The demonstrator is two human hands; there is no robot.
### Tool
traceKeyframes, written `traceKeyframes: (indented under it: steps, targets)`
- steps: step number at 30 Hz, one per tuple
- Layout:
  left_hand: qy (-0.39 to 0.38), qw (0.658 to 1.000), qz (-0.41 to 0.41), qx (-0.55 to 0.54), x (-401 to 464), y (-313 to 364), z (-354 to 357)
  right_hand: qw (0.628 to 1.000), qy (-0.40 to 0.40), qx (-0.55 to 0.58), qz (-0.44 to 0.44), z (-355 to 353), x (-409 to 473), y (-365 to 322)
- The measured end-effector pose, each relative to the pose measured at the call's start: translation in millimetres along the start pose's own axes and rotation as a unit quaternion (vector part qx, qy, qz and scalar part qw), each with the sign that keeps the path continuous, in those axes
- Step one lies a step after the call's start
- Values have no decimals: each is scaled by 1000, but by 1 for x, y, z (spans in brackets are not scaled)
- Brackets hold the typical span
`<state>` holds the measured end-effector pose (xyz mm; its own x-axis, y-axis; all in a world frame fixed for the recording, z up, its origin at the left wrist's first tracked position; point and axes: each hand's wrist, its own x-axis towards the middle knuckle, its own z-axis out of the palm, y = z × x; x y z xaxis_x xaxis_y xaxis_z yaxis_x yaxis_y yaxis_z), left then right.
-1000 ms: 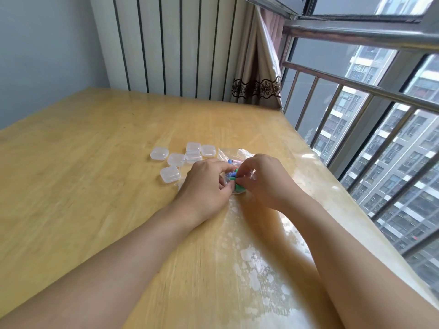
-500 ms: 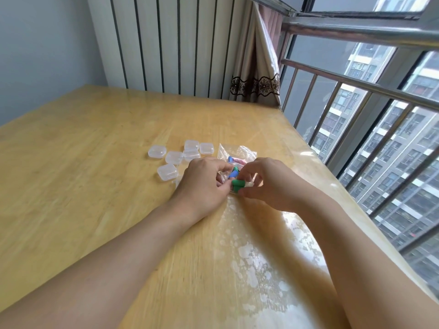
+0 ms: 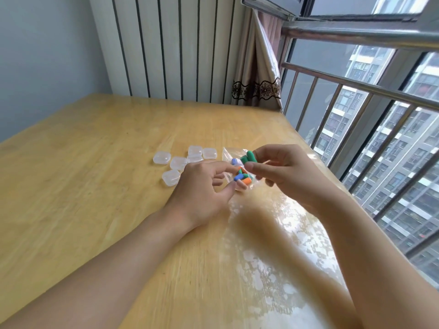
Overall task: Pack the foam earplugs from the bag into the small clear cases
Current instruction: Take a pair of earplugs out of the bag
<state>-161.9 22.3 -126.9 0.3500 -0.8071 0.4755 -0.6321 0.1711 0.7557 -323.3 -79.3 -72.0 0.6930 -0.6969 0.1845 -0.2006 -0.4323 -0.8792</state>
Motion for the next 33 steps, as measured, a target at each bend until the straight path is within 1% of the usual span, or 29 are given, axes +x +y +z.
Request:
traceKeyframes:
  steps: [1, 3, 4, 5, 6, 8, 9, 10, 11, 14, 17, 21, 25, 30, 33]
  targets:
    - [11, 1000, 23, 17, -2, 2, -8, 999, -18, 37, 6, 7, 0, 2]
    - [66, 994, 57, 69, -1, 5, -31, 996, -42, 81, 13, 22, 0, 5]
    - [97, 990, 46, 91, 2, 4, -47, 994, -44, 95, 17, 29, 0, 6]
    - [112, 988, 11, 103, 7, 1, -63, 993, -41, 105, 22, 35, -1, 6]
    - [100, 988, -38, 111, 10, -3, -79, 993, -38, 111, 27, 42, -2, 7]
    - [22, 986, -122, 115, 13, -14, -98, 993, -23, 110, 42, 48, -3, 7]
    - [-17, 983, -143, 111, 11, -20, -100, 993, -12, 109, 51, 49, -3, 6]
    - [-42, 982, -151, 104, 9, -25, -98, 993, -4, 108, 57, 49, -2, 6]
    - [-50, 982, -151, 102, 6, -29, -92, 992, 1, 108, 61, 48, -2, 6]
    - [-29, 983, -129, 124, 5, -34, -77, 991, -1, 106, 79, 48, -4, 5]
    - [-38, 983, -114, 138, 5, -35, -71, 990, -13, 100, 102, 57, -6, 4]
    - [-68, 985, -97, 125, 3, -27, -58, 993, -6, 16, 118, 67, -5, -1]
    - [-96, 986, -98, 96, 2, -22, -50, 989, -7, -44, 138, 71, -3, -5]
    - [-114, 985, -103, 76, 2, -20, -52, 981, -30, -154, 116, 77, -6, -9]
    - [-119, 985, -105, 75, 2, -20, -53, 975, -42, -188, 109, 76, -7, -8]
